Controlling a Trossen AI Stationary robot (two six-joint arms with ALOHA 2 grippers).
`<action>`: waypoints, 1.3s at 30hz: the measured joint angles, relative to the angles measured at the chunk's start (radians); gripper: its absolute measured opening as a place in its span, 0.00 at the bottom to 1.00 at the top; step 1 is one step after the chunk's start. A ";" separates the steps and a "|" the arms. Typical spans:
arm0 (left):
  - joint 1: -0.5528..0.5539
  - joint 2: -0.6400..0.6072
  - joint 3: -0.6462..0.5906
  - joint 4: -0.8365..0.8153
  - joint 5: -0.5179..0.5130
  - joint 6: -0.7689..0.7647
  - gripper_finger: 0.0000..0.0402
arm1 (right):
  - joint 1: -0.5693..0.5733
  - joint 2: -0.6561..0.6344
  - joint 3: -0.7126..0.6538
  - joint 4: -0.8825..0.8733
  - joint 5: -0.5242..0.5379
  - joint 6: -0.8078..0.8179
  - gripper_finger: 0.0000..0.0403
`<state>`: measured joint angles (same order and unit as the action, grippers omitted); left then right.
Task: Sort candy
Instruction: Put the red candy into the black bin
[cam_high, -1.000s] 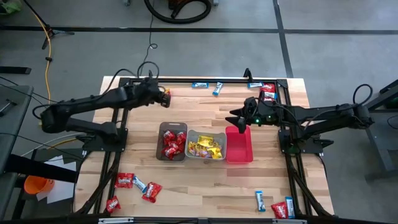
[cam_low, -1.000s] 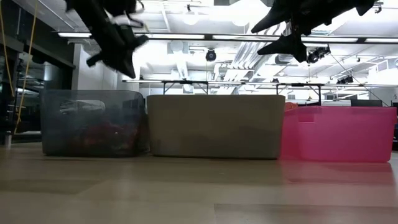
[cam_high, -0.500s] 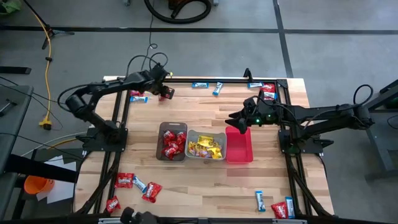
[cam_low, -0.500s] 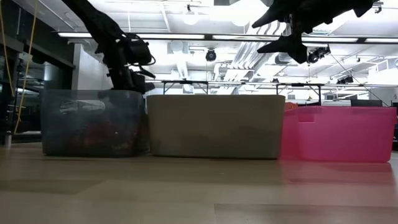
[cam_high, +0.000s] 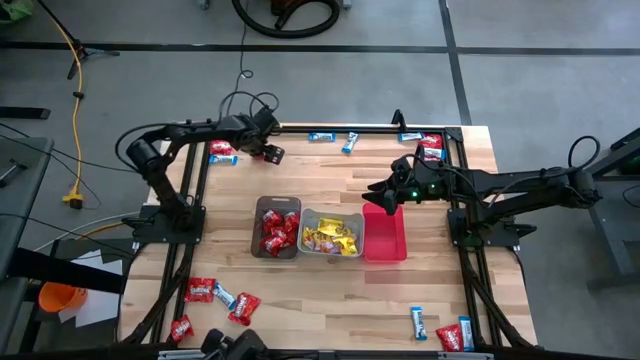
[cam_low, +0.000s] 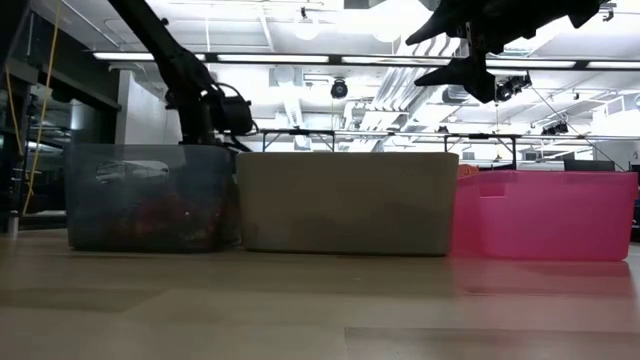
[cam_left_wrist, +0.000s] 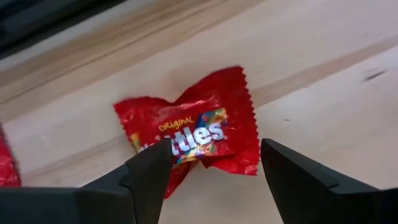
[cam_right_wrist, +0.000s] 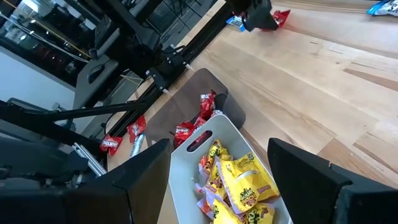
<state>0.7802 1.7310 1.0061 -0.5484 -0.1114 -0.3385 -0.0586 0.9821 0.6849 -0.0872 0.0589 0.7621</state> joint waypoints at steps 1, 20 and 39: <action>-0.001 0.010 0.000 0.001 -0.004 0.000 0.58 | 0.000 0.000 0.000 0.000 0.000 0.000 0.65; -0.060 -0.053 -0.002 -0.066 0.038 0.035 0.03 | 0.000 0.000 0.000 -0.011 0.000 -0.022 0.65; -0.636 -0.661 -0.023 -0.008 -0.049 -0.100 0.00 | 0.000 0.000 0.000 -0.037 -0.076 -0.097 0.65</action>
<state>0.1438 1.0699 0.9834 -0.5564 -0.1607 -0.4389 -0.0586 0.9821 0.6852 -0.1242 -0.0175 0.6649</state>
